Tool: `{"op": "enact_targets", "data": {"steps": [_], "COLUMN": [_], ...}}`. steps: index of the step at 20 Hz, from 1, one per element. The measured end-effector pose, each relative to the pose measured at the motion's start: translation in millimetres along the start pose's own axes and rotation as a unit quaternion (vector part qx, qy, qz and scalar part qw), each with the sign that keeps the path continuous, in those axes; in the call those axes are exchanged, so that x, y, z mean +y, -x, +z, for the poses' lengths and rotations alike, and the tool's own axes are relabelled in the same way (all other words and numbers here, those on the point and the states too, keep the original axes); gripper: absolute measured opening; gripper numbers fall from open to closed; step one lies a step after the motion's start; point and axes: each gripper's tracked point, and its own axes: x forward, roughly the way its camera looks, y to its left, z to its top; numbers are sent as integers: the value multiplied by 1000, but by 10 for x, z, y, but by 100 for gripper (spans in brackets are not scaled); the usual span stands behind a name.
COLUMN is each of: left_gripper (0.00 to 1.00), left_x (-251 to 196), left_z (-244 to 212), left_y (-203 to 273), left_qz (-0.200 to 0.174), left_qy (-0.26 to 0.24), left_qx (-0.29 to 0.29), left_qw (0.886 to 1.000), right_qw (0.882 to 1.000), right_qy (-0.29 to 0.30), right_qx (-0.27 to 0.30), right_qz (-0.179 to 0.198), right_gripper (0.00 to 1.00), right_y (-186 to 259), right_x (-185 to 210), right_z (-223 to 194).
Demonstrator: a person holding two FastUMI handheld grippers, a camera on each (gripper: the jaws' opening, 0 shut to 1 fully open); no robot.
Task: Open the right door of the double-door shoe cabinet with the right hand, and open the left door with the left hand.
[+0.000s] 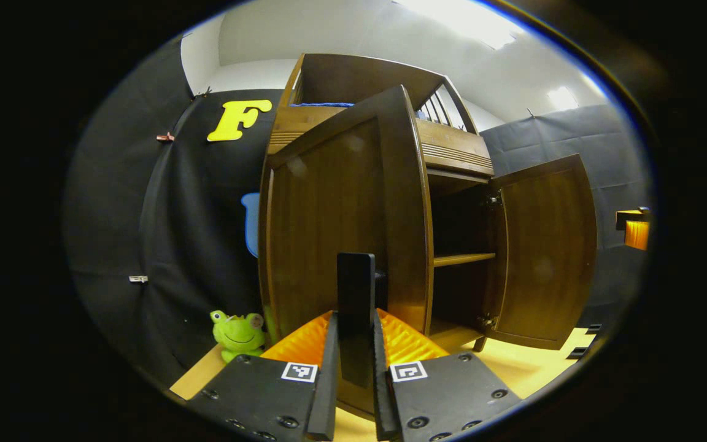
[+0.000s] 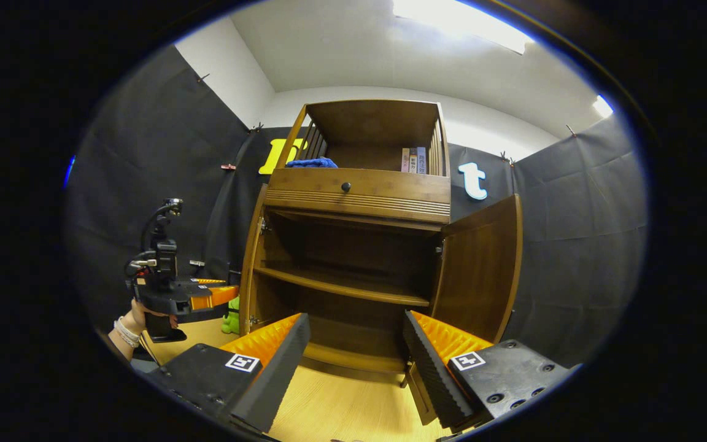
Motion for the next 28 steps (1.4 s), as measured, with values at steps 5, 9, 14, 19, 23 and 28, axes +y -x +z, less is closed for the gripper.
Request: {"op": "enact_targets", "data": {"steps": [5, 9, 14, 19, 23, 28], "left_gripper": [27, 24, 20, 19, 21, 21], "left_x": [273, 557, 806, 812, 382, -331], "left_z": [-11, -59, 95, 450, 548, 671], "left_y": [207, 345, 570, 940, 1119, 1092], "left_qz": [26, 60, 108, 124, 47, -44], "left_qy": [-3, -26, -51, -35, 5, 7], "left_qx": [9, 15, -3, -28, -14, -16], "left_qw": [1000, 998, 993, 991, 999, 999], "right_qw": [1000, 1000, 1000, 1000, 1000, 1000], "right_qy": [-7, -14, 1, -8, -20, -18], "right_qx": [-1, -3, -15, -15, -8, 2], "right_qz": [14, 20, 19, 21, 18, 10], "right_gripper": [99, 96, 97, 96, 96, 97], "right_y": [-54, -85, -86, -113, -131, -81], "right_x": [163, 270, 321, 344, 292, 218], "right_z": [7, 49, 83, 70, 36, -14]}}
